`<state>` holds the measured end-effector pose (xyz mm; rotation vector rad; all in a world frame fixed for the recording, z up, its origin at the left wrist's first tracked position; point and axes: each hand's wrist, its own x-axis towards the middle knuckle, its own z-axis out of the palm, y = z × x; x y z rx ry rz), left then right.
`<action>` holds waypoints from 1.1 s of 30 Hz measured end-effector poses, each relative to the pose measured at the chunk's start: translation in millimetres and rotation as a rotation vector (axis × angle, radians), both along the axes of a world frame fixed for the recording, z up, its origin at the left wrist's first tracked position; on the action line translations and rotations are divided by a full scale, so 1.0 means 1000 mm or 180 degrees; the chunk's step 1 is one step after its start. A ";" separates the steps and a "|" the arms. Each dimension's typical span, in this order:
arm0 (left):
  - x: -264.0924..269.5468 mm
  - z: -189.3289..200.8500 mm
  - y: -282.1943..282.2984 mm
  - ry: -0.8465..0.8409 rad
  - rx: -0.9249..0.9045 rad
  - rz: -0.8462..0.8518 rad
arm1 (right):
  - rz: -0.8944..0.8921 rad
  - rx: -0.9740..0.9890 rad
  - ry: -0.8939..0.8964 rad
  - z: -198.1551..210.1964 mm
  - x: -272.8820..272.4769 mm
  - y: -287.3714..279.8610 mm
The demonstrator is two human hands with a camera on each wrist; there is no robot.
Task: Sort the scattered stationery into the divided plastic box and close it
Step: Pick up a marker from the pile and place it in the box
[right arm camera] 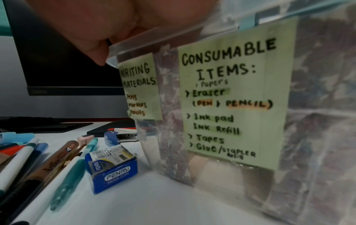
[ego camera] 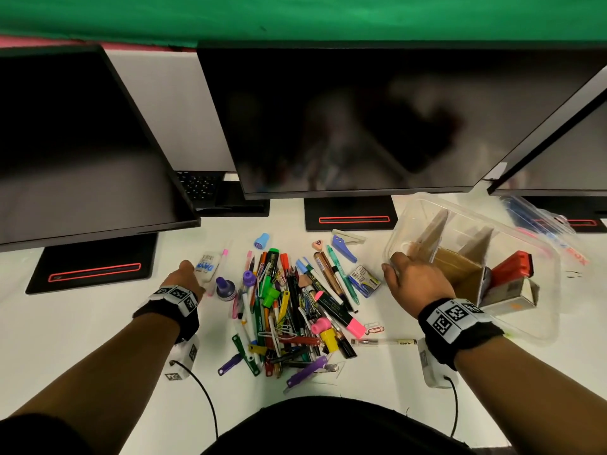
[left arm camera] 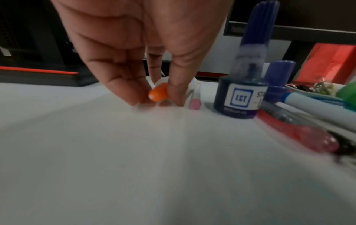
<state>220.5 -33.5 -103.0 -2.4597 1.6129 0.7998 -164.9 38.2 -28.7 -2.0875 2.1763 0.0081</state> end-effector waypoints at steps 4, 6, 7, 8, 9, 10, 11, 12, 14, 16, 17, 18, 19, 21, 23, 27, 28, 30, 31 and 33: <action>0.004 0.000 -0.001 -0.0157 0.0008 0.0036 | 0.0018 -0.0012 -0.0022 0.001 0.000 0.000; 0.008 0.006 -0.004 -0.0267 -0.0034 0.0003 | 0.0030 -0.0015 -0.0044 0.003 0.000 0.001; 0.010 0.011 -0.006 -0.0336 -0.0047 -0.0054 | 0.0045 -0.0029 -0.0062 0.003 0.000 0.001; 0.012 0.018 -0.008 -0.0393 -0.0067 -0.0118 | 0.0058 -0.0042 -0.0081 0.003 0.001 0.001; 0.013 0.025 -0.011 -0.0432 -0.0136 -0.0171 | 0.0060 -0.0054 -0.0097 0.003 0.000 0.001; 0.014 0.033 -0.012 -0.0433 -0.0259 -0.0206 | 0.0053 -0.0055 -0.0118 0.003 0.000 0.001; 0.014 0.041 -0.014 -0.0401 -0.0412 -0.0227 | 0.0043 -0.0046 -0.0138 0.004 0.000 0.001; 0.013 0.049 -0.014 -0.0350 -0.0575 -0.0247 | 0.0032 -0.0020 -0.0150 0.004 0.000 0.001; 0.008 0.066 -0.014 -0.0256 -0.0852 -0.0309 | -0.0022 0.0086 -0.0184 0.005 0.000 0.001; -0.004 0.086 -0.009 -0.0212 -0.1049 -0.0429 | -0.0127 0.0197 -0.0284 0.007 0.000 0.001; -0.010 0.095 -0.006 -0.0184 -0.1170 -0.0506 | -0.0216 0.0213 -0.0419 0.008 0.000 0.001; -0.018 0.104 -0.003 -0.0137 -0.1318 -0.0622 | -0.0329 0.0182 -0.0623 0.010 0.000 0.000; -0.026 0.112 -0.001 -0.0076 -0.1467 -0.0790 | -0.0440 0.0120 -0.0838 0.011 0.000 -0.001; -0.047 0.125 0.003 0.0063 -0.1652 -0.1230 | -0.0551 -0.0071 -0.1141 0.015 0.001 -0.005; -0.074 0.136 0.005 0.0272 -0.1696 -0.1644 | -0.0418 -0.0224 -0.1230 0.020 0.004 -0.008; -0.135 0.145 0.008 0.0670 -0.1622 -0.2165 | 0.0170 -0.0046 -0.1201 0.035 0.017 -0.011; -0.152 0.147 0.009 0.0768 -0.1576 -0.2231 | 0.0236 0.0031 -0.1247 0.037 0.020 -0.010; -0.182 0.151 0.013 0.0987 -0.1512 -0.2324 | 0.0242 0.0074 -0.1532 0.038 0.025 -0.009; -0.196 0.153 0.015 0.1114 -0.1501 -0.2355 | 0.0188 0.0035 -0.1710 0.039 0.025 -0.007; -0.219 0.155 0.019 0.1326 -0.1497 -0.2384 | 0.0057 -0.0089 -0.1939 0.039 0.021 -0.003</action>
